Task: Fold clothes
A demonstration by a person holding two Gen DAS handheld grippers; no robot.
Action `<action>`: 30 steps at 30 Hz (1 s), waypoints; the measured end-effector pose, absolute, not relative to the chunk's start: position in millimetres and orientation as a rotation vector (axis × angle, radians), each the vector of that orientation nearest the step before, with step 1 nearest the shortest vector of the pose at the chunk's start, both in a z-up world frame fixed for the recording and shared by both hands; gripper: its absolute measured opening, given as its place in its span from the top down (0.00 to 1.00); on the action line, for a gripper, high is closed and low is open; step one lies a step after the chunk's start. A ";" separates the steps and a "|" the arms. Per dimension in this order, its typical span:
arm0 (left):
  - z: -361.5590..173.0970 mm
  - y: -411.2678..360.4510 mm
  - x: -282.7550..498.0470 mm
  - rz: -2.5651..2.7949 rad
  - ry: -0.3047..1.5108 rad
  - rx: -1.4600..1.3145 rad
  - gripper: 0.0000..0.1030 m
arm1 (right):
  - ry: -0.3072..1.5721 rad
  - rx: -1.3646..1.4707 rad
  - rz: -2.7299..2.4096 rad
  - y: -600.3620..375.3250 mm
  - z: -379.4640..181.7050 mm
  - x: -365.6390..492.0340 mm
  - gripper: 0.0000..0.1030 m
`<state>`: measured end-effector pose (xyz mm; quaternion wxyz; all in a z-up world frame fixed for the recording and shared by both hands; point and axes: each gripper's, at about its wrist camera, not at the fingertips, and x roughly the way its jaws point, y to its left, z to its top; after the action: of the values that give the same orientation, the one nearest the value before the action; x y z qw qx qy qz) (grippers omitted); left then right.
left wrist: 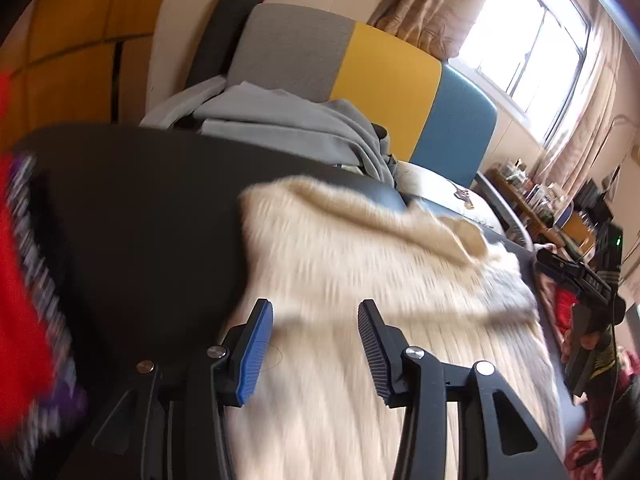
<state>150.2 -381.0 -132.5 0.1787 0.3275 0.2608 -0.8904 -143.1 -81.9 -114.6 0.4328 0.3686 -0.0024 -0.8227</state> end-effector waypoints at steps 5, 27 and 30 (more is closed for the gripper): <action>-143.6 -358.3 215.1 -2.499 0.801 0.951 0.54 | -0.110 1.040 -2.002 -4.4 -131.1 -101.0 0.02; -177.5 -275.0 298.4 -2.462 0.832 1.004 0.48 | -0.229 1.204 -1.861 112.2 -180.3 38.3 0.00; -179.1 -272.7 303.6 -2.453 0.875 0.991 0.48 | -0.232 1.200 -1.844 111.7 -181.3 42.4 0.00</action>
<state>303.6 -272.7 -179.1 0.1766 0.3500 0.3092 -0.8664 42.4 111.7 -181.3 0.4479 0.4850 -0.0938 -0.7452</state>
